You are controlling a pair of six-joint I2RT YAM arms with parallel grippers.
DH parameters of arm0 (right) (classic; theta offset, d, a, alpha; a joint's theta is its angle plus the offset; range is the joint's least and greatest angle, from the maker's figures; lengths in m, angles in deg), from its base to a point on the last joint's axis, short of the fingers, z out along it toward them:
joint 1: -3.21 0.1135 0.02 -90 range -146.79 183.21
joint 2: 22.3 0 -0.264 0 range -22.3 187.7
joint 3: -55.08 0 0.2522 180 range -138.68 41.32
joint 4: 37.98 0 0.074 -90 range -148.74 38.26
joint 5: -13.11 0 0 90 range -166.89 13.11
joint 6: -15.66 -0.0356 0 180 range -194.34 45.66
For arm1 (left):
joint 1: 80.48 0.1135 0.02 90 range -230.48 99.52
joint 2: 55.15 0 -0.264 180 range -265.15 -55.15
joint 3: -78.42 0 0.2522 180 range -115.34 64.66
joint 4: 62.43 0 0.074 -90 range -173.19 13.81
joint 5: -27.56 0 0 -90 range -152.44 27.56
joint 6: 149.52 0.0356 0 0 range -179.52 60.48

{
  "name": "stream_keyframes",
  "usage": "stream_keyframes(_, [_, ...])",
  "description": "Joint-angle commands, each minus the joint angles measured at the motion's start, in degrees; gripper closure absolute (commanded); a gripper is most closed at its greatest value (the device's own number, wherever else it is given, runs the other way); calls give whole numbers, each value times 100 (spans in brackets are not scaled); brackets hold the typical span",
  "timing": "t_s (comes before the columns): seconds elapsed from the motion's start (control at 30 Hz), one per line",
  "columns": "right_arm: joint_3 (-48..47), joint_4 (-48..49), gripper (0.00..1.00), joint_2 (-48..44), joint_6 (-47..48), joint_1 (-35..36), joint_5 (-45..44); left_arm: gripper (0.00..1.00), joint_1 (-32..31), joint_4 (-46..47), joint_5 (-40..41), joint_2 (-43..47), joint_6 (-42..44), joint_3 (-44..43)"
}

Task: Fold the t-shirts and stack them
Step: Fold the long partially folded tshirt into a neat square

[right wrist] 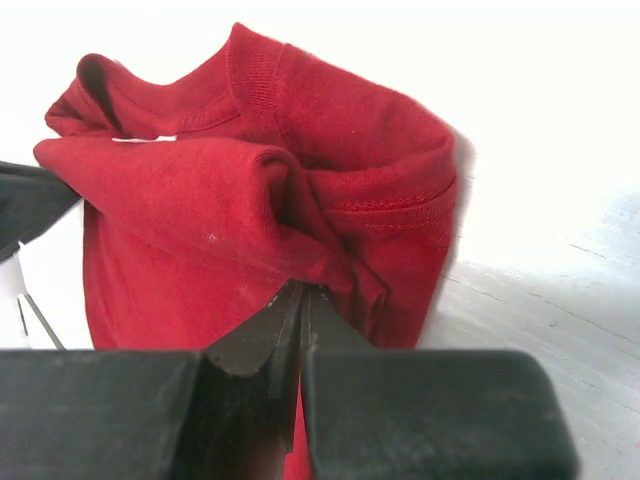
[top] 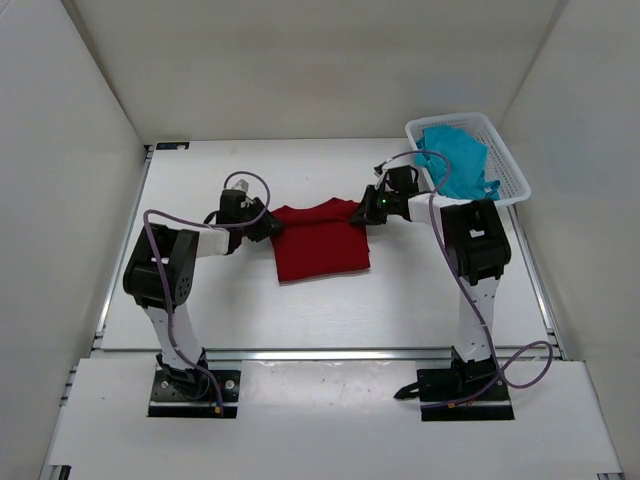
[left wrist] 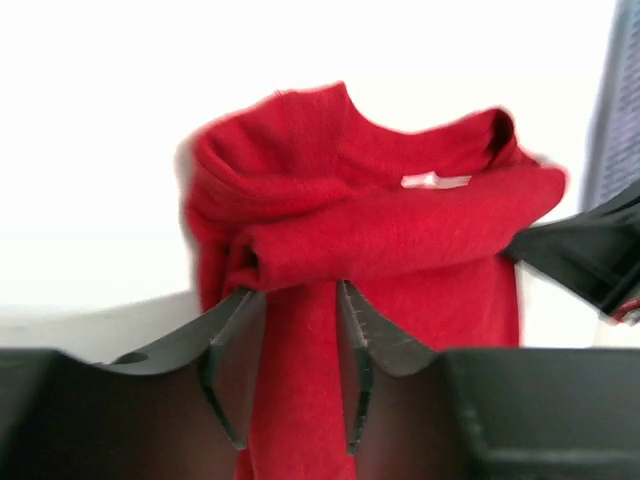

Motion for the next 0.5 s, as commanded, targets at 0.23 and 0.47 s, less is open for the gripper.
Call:
stream_keyframes(0.23, [-398,-279,92,-482,155,158,-147,23,260,355,5,1357,-91,756])
stream_keyframes(0.47, [181,-51,55,-1729,102,387,-261,24,-267,-323,911,1659,507,1204])
